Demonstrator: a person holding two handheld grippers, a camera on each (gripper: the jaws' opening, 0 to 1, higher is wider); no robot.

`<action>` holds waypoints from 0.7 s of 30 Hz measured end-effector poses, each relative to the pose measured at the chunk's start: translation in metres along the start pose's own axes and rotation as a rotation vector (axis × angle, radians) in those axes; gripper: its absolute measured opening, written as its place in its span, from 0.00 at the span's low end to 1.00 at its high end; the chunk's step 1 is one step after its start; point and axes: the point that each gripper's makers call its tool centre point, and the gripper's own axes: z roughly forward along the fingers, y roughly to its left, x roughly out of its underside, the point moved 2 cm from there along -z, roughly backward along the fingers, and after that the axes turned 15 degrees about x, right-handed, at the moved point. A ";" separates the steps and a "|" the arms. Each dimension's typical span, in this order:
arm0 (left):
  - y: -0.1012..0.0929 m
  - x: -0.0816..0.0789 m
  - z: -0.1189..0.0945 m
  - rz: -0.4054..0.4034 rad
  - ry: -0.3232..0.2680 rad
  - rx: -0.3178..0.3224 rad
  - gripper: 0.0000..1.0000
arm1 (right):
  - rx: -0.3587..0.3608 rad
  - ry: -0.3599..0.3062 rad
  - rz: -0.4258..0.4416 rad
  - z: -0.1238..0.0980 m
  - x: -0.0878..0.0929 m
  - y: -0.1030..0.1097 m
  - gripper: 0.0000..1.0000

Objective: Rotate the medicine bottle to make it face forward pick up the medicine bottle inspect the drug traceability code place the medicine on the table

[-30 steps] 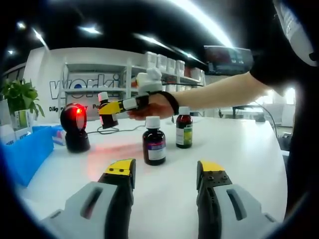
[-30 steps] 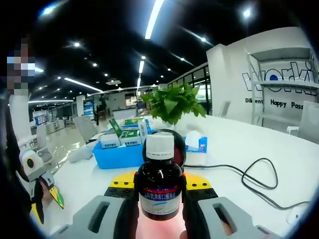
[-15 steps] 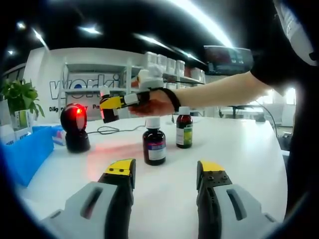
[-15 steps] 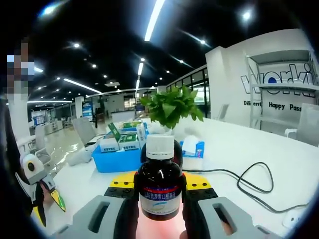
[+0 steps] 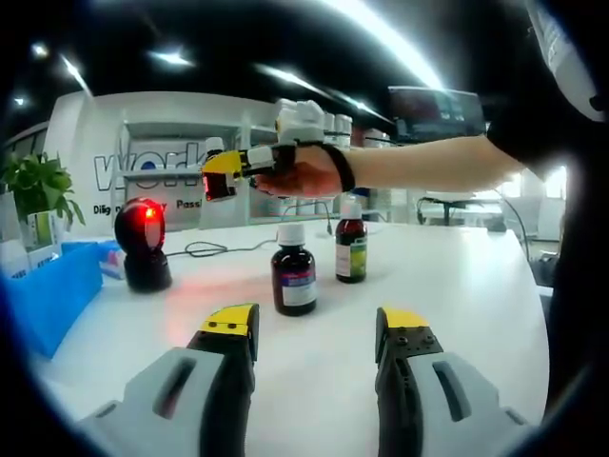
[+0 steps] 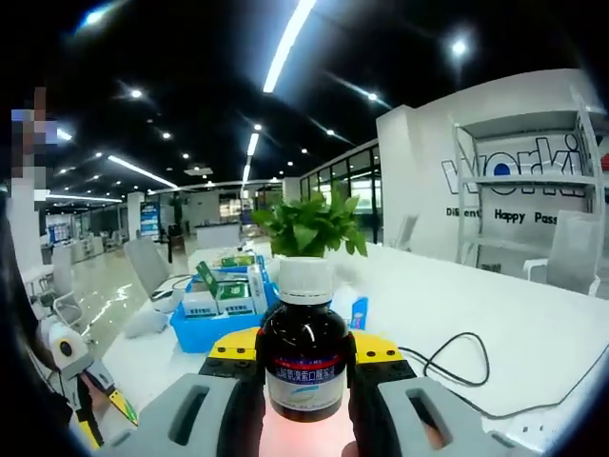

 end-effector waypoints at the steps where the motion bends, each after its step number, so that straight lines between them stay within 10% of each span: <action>1: 0.000 0.000 0.000 0.001 0.000 0.000 0.40 | 0.010 -0.004 0.001 -0.004 -0.003 -0.001 0.29; 21: -0.001 0.001 0.001 0.016 0.013 0.000 0.40 | 0.325 -0.127 -0.055 -0.103 -0.046 -0.034 0.29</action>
